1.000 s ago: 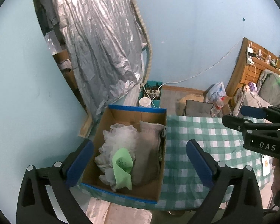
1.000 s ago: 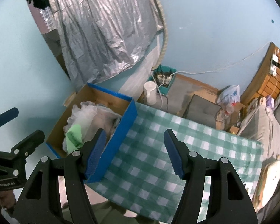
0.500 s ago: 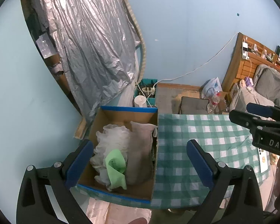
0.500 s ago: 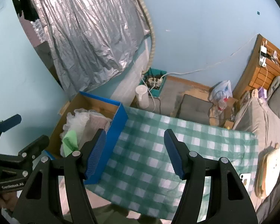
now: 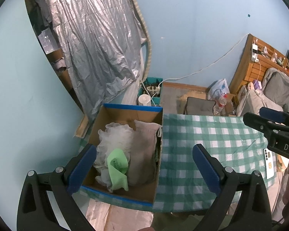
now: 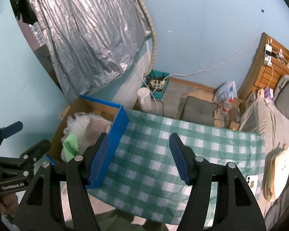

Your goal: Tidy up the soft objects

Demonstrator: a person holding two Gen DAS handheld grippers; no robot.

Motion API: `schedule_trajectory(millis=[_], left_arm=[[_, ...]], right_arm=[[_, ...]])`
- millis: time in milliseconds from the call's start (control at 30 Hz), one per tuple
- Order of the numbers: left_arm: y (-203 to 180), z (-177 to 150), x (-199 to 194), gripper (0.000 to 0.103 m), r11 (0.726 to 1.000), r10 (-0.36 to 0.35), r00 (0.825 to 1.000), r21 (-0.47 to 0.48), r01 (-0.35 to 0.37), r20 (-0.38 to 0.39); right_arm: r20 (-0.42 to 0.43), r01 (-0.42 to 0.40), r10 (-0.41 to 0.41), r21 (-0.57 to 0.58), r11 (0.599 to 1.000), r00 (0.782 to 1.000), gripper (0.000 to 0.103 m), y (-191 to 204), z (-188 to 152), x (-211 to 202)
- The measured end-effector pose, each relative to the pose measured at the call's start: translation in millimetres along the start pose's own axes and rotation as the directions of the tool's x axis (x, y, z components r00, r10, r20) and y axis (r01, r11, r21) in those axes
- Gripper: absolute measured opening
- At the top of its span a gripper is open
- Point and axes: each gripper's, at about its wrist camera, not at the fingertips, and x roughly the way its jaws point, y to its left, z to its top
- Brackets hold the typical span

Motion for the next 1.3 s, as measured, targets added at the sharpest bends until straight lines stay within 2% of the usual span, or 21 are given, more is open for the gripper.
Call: schedule_trajectory(millis=[1300], left_arm=[[-1.5,0.8,12.2,0.101,1.0,-0.01,0.999,-0.002,0.01,-0.044]], right_arm=[[-0.014,-0.013,0.013,-0.001,1.0,1.0,0.064,2.5,1.3,2.9]])
